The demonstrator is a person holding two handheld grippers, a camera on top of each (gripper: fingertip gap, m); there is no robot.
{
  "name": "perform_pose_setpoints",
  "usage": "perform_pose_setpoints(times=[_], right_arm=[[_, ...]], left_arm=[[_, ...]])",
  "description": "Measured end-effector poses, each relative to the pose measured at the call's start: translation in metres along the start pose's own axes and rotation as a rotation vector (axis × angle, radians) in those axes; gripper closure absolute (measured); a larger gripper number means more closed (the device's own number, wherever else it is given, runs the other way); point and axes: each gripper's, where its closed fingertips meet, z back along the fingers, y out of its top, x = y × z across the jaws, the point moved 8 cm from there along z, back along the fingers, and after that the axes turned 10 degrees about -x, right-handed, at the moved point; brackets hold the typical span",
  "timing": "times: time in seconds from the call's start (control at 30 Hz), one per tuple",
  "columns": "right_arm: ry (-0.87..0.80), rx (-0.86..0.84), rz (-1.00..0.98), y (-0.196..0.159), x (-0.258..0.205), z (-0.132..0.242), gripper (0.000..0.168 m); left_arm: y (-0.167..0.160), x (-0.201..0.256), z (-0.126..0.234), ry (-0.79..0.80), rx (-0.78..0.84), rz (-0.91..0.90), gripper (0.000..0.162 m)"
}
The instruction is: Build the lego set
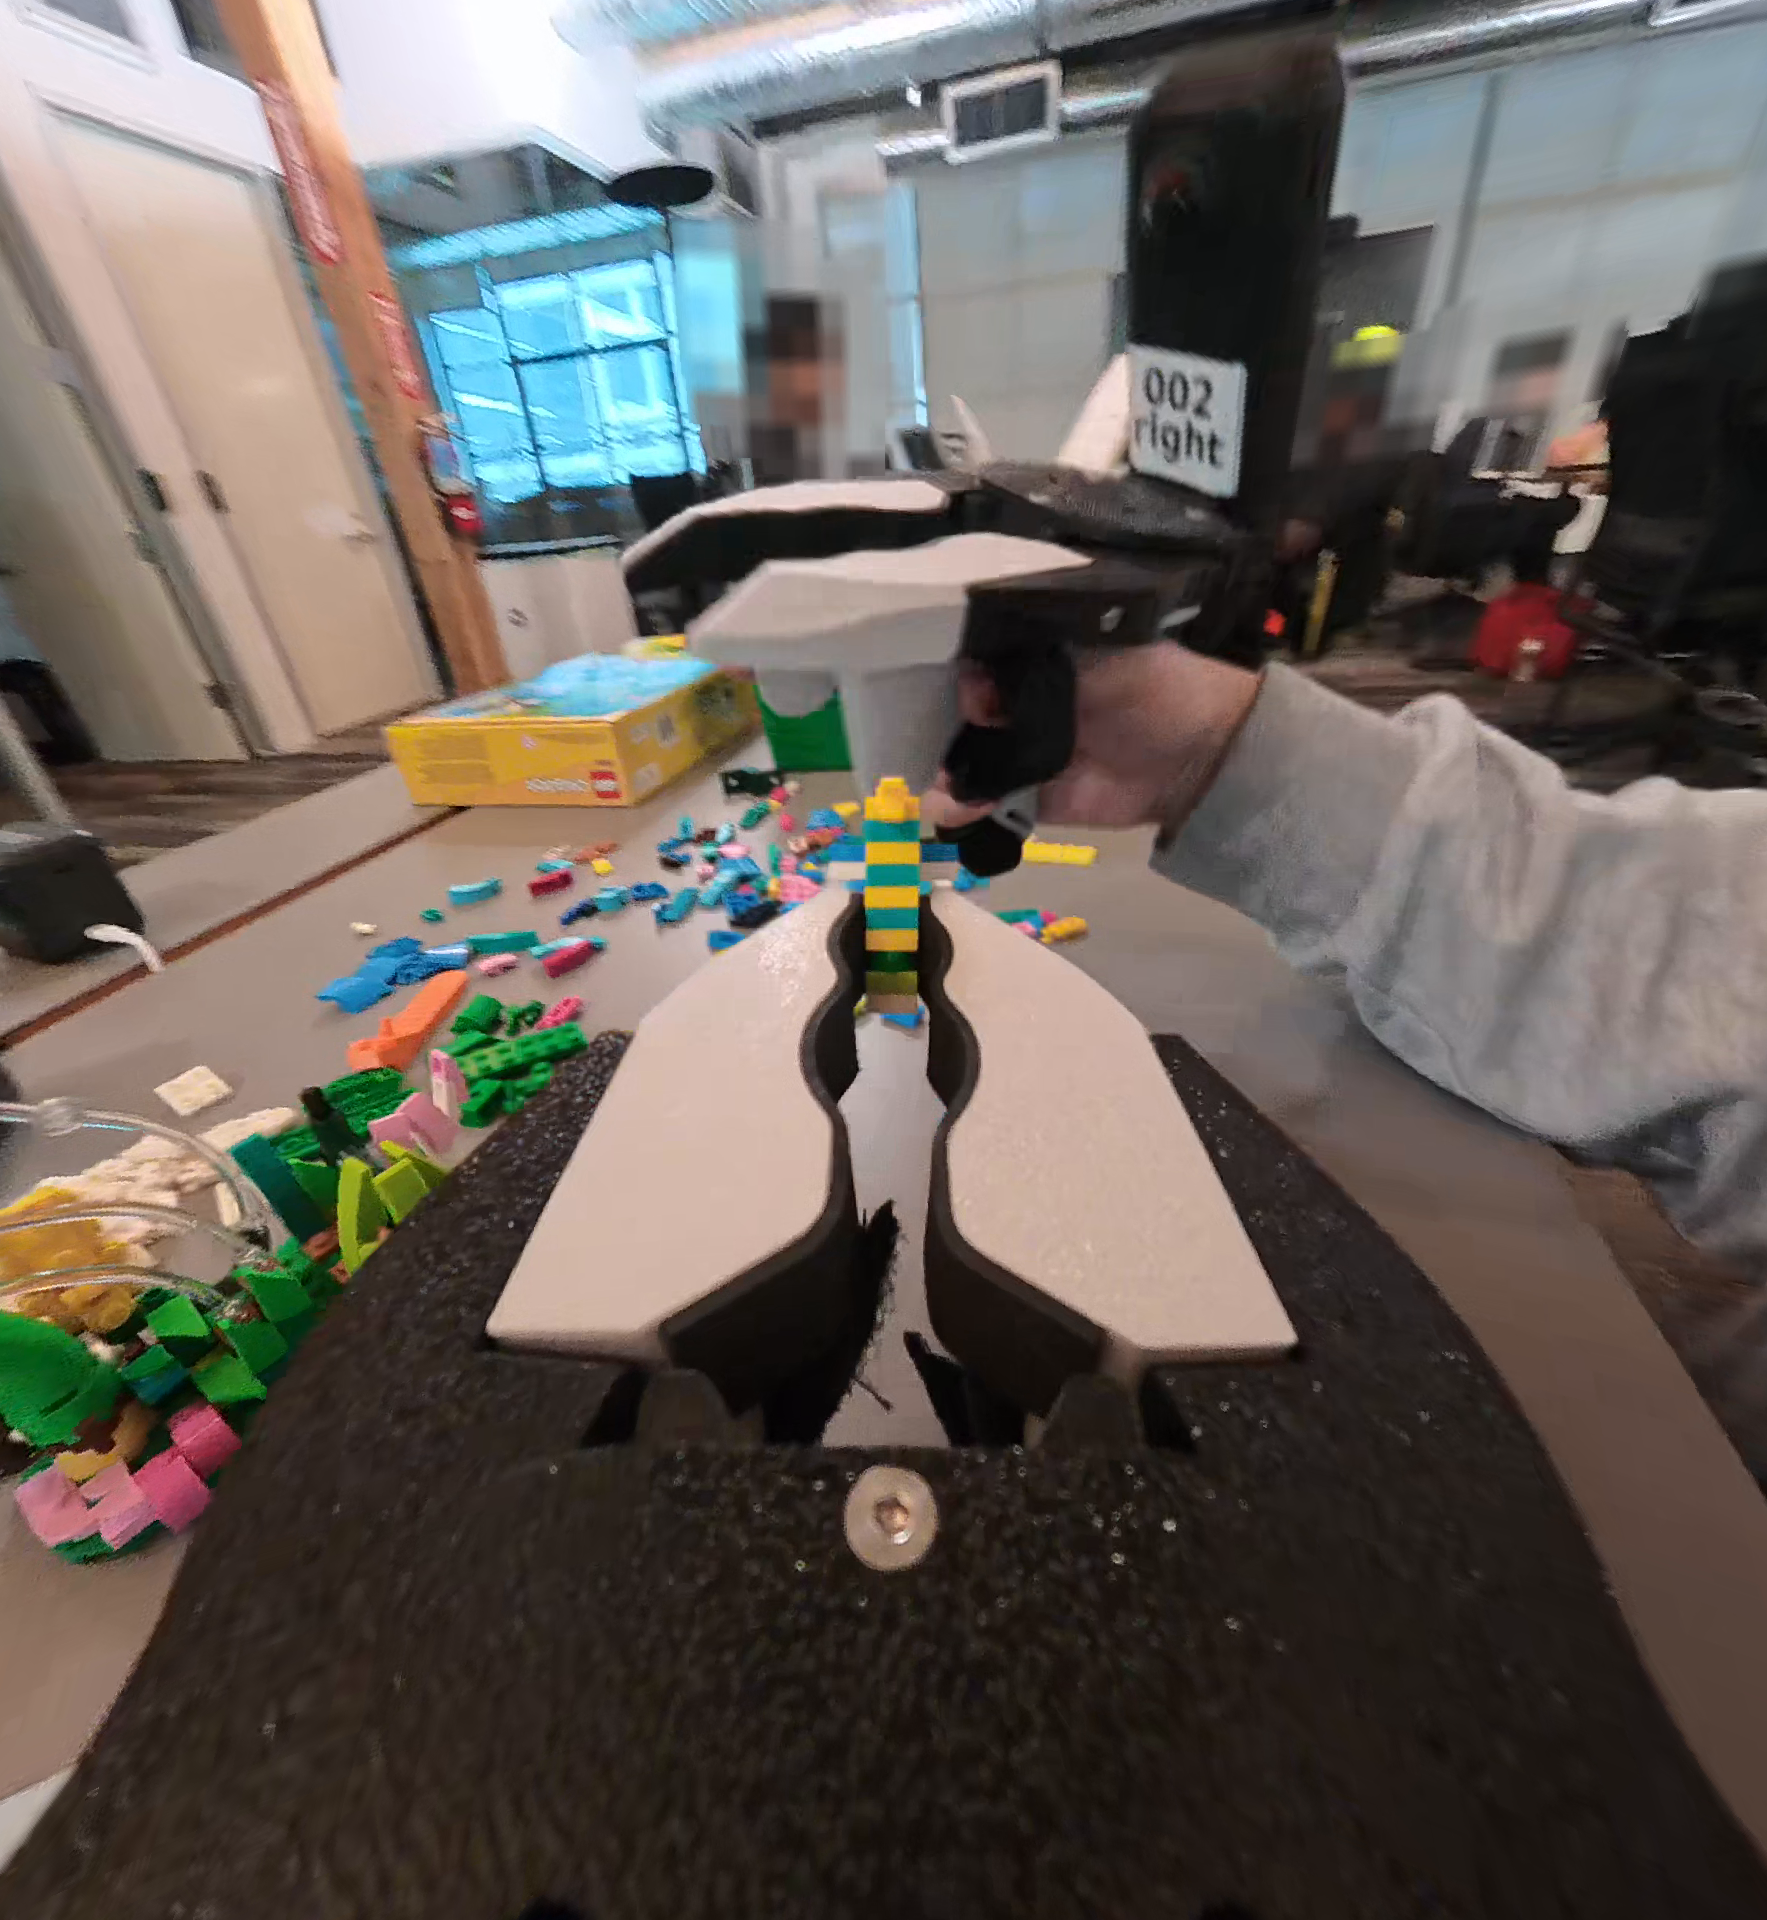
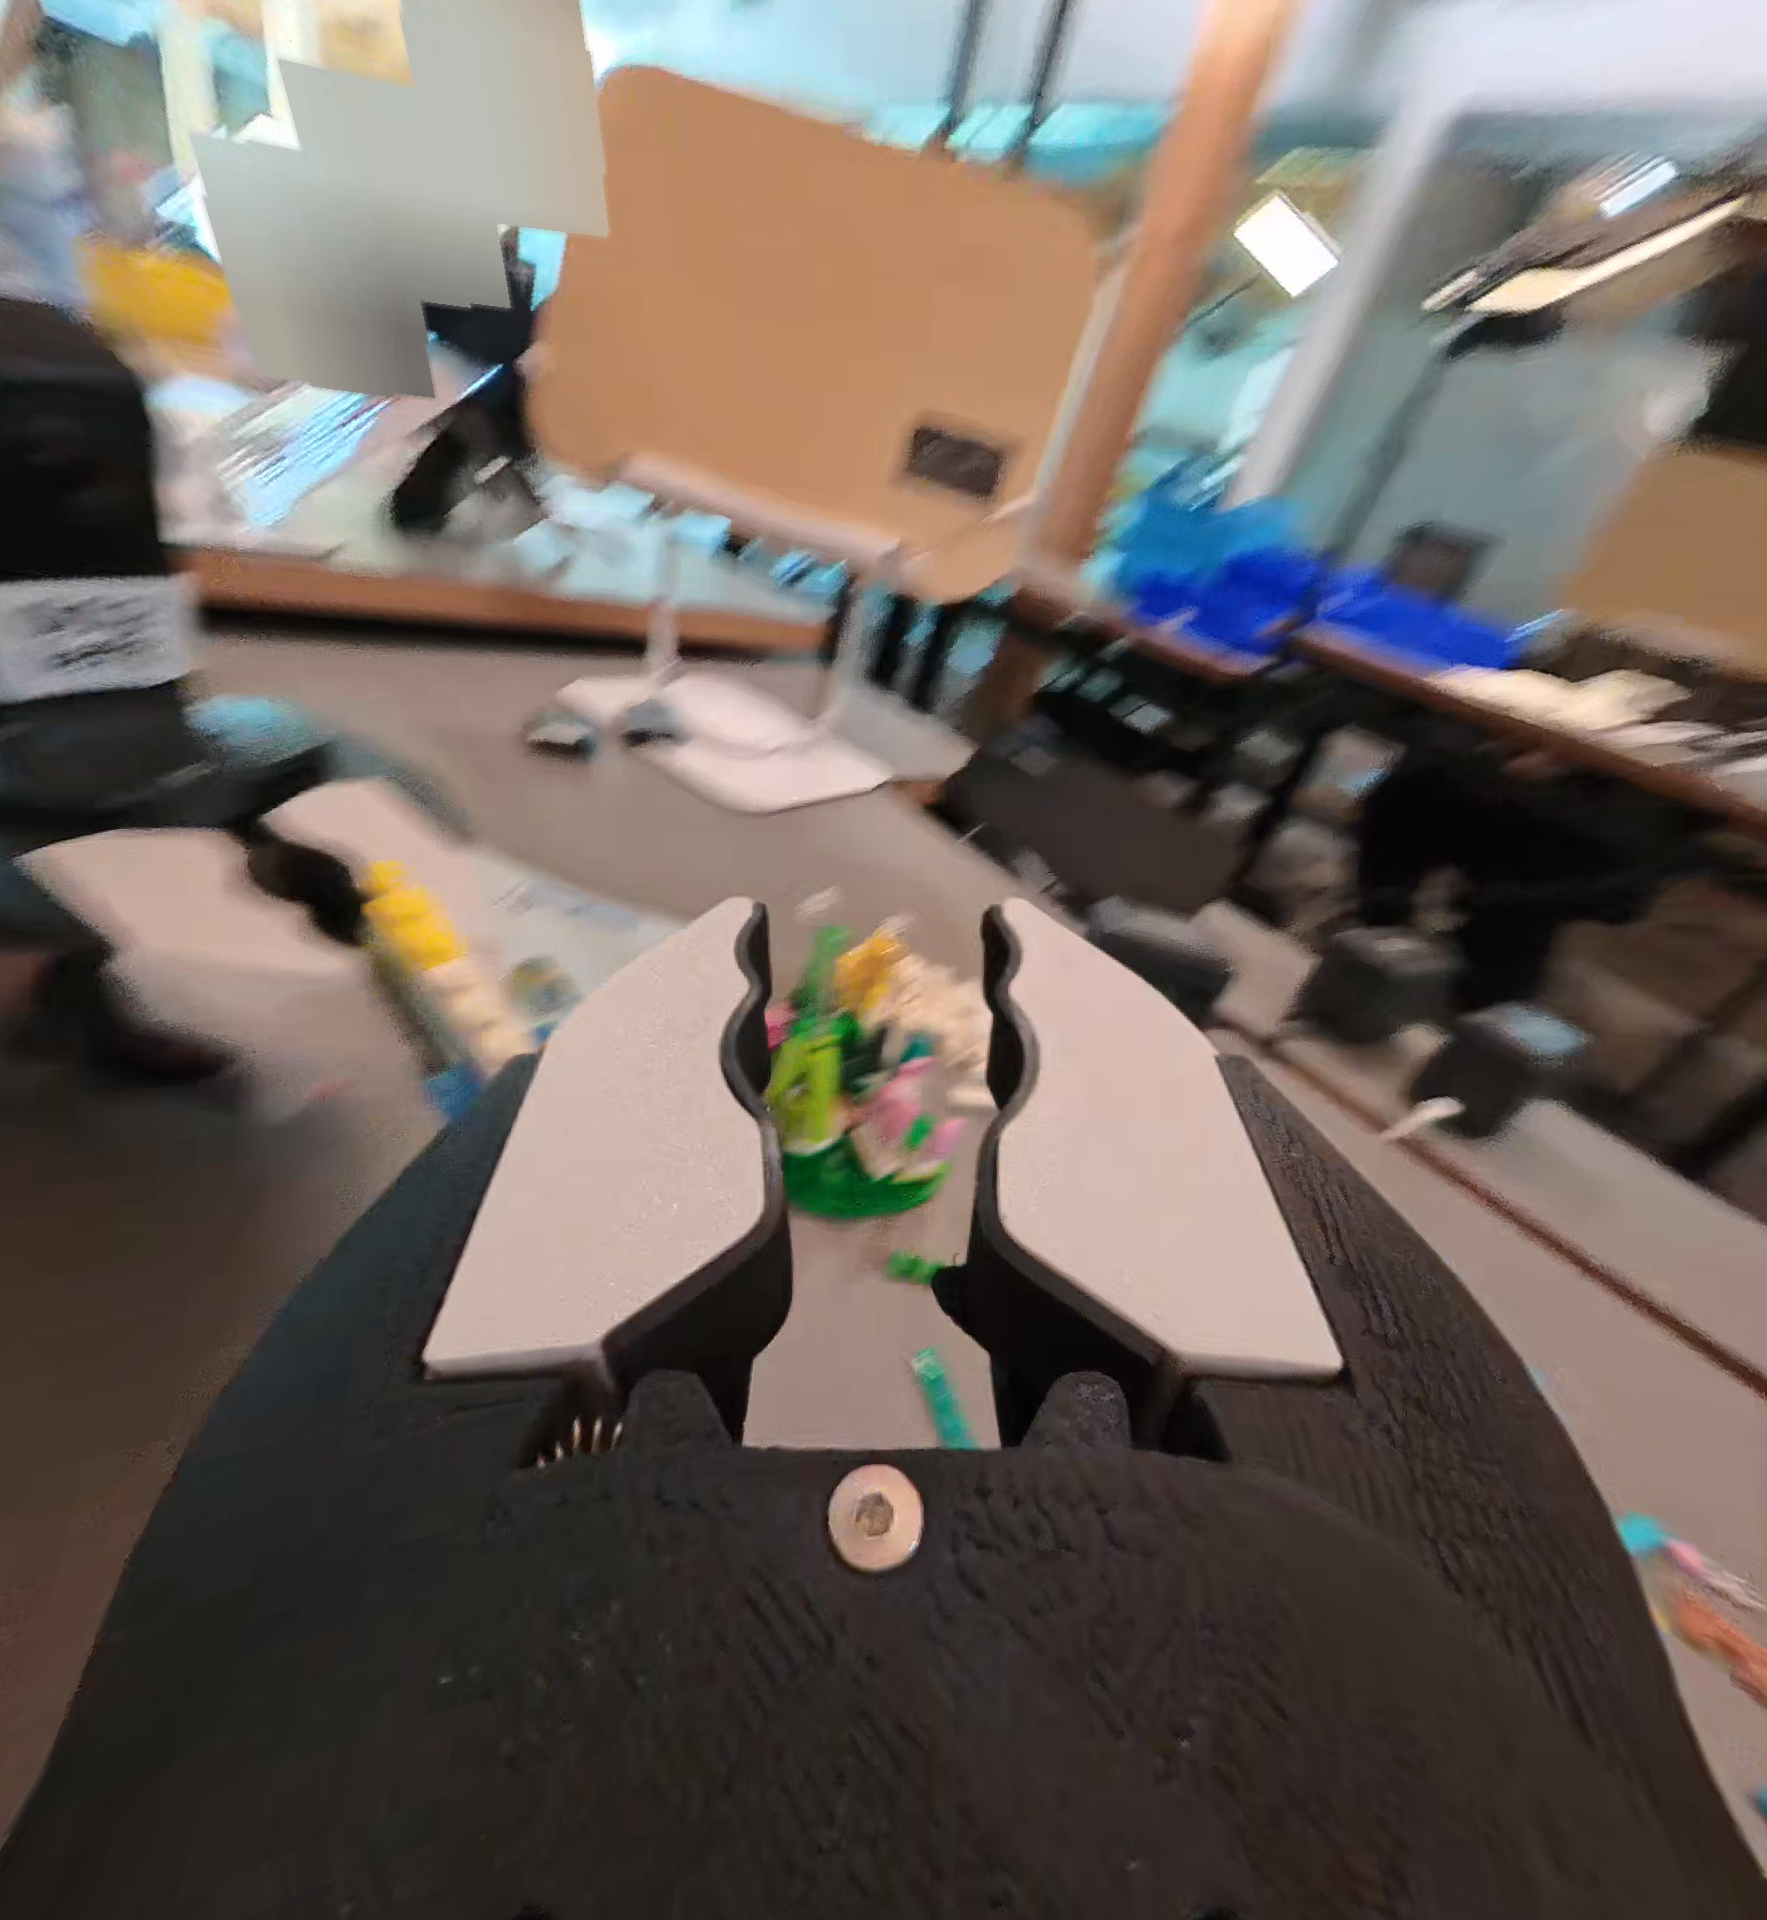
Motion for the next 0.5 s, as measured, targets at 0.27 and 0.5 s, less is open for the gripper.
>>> perform_pose_setpoints(times=[0.27, 0.5], right_arm=[[-0.706, 0.14, -0.148, -0.035, 0.041, 0.014, 0.164], [-0.94, 0.042, -0.188, -0.046, 0.055, 0.024, 0.168]], left_arm=[[0.001, 0.018, -0.003, 0.185, 0.101, -0.143, 0.154], [-0.004, 0.015, -0.006, 0.056, 0.061, -0.107, 0.154]])
